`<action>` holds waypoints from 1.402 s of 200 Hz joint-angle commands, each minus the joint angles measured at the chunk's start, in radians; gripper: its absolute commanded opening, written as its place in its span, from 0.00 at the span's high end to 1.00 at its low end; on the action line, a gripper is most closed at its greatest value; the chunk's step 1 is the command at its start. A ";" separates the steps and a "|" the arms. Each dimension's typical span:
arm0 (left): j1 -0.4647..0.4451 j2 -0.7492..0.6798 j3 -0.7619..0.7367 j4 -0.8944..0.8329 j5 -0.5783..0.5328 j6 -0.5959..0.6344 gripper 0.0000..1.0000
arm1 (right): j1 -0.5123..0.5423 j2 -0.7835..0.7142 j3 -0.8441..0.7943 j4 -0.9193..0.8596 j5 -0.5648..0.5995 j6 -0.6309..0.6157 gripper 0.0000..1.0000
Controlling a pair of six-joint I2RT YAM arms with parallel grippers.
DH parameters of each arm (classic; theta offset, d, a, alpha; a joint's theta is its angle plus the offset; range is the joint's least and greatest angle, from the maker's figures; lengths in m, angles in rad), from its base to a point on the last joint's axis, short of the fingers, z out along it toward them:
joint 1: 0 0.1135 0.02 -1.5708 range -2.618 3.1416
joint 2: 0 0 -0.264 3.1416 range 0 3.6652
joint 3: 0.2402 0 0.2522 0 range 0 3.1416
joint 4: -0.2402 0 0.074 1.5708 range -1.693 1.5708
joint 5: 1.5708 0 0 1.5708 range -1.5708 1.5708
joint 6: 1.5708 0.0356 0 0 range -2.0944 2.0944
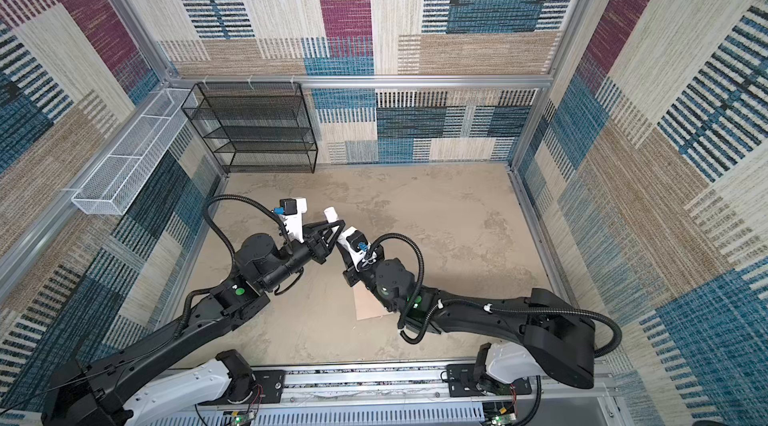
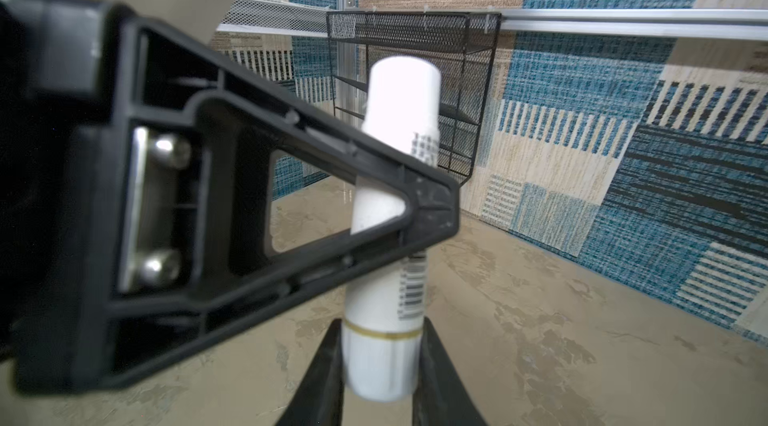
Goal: Place the letter into the envelope and seal it
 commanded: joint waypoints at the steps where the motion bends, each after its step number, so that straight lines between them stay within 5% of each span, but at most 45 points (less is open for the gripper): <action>1: 0.027 0.006 -0.030 0.015 0.200 0.023 1.00 | -0.004 -0.066 -0.006 0.013 -0.364 0.065 0.87; 62: 0.066 0.014 -0.052 0.112 0.546 0.009 1.00 | -0.143 -0.237 -0.107 -0.006 -0.772 0.242 0.87; 157: 0.066 -0.032 -0.085 0.113 0.661 0.009 1.00 | -0.292 -0.250 -0.142 0.071 -1.174 0.379 0.82; 172: 0.066 -0.041 -0.081 0.086 0.647 0.024 1.00 | -0.295 -0.247 -0.123 -0.001 -1.147 0.324 0.73; 186: 0.066 -0.050 -0.069 0.038 0.600 0.048 1.00 | -0.295 -0.245 -0.111 -0.079 -1.070 0.248 0.48; 206: 0.066 -0.088 -0.048 -0.070 0.382 0.097 1.00 | -0.294 -0.232 -0.128 -0.156 -0.899 0.131 0.32; 236: 0.067 -0.141 -0.036 -0.185 -0.018 0.113 1.00 | -0.285 -0.166 -0.189 -0.093 -0.657 0.056 0.27; 280: 0.054 -0.071 -0.016 -0.158 -0.245 0.027 1.00 | -0.132 0.008 -0.202 0.200 -0.219 -0.040 0.29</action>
